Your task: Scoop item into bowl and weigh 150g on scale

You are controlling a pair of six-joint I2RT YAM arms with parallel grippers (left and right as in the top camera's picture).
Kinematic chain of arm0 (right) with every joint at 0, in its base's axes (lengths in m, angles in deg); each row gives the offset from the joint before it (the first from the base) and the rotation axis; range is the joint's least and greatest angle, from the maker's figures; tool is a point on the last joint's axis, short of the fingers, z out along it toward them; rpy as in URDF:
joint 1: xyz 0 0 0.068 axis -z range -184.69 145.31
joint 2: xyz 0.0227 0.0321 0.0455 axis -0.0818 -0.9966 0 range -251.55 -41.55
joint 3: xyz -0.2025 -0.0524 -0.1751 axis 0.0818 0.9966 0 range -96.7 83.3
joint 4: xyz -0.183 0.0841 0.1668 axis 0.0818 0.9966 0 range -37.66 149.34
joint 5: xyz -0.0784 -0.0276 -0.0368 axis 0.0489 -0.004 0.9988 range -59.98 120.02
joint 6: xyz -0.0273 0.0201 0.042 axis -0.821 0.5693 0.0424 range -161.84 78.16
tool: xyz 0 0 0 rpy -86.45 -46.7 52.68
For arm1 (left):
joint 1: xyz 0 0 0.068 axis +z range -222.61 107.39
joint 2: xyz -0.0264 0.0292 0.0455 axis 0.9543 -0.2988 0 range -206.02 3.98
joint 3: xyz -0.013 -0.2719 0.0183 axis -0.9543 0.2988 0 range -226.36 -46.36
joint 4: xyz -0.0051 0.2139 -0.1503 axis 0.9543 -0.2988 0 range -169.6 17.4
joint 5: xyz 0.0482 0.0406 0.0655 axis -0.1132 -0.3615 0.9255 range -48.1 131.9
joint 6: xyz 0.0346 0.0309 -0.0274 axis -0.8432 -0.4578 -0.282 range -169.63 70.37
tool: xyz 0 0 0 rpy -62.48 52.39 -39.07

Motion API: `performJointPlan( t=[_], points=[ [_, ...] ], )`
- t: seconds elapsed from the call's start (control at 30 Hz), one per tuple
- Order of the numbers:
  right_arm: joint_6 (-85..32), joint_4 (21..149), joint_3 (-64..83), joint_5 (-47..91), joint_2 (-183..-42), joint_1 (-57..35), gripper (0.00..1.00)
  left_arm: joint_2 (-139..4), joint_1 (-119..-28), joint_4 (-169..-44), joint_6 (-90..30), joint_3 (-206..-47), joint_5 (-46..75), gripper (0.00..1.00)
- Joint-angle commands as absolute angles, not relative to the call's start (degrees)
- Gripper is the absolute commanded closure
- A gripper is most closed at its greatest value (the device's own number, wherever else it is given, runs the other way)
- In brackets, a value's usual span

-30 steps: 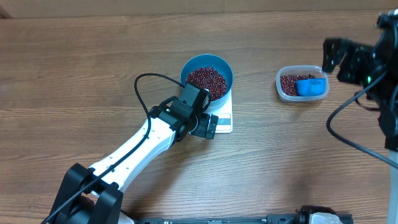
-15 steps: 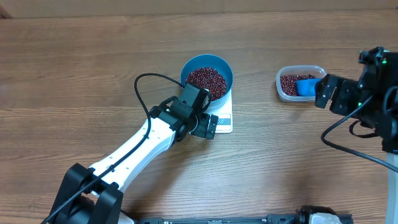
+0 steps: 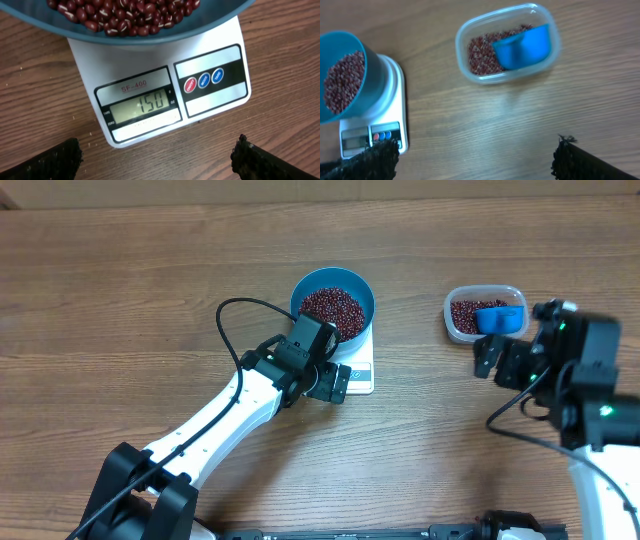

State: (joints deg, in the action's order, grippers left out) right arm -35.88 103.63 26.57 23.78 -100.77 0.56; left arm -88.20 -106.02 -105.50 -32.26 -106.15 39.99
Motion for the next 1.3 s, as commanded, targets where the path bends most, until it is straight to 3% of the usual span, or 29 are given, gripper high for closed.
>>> performJointPlan(
  t=[0.0, 0.23, 0.47, 0.63, 1.27],
  points=[
    [-36.04, 94.23, 38.62, 18.66, -96.51, 0.63, 0.00, -88.27, -106.31, -105.33, -33.33, -106.12, 39.94, 0.00],
    [-35.80, 67.87, 62.29, 15.29, -88.23, 0.63, 0.00, -88.27, -106.31, -105.31, -33.33, -106.12, 39.94, 0.00],
    [-34.44, 52.85, 77.19, 15.34, -80.51, 0.63, 0.00, -88.27, -106.31, -105.31, -33.33, -106.12, 39.94, 0.00],
    [-32.08, 49.31, 82.77, 15.32, -76.88, 0.63, 0.00, -88.27, -106.31, -105.33, -33.36, -106.12, 39.94, 0.01],
    [-31.58, 55.96, 82.88, 17.48, -56.75, 0.63, 0.00, -88.27, -106.31, -105.33, -33.36, -106.12, 39.94, 0.01]
  ],
)
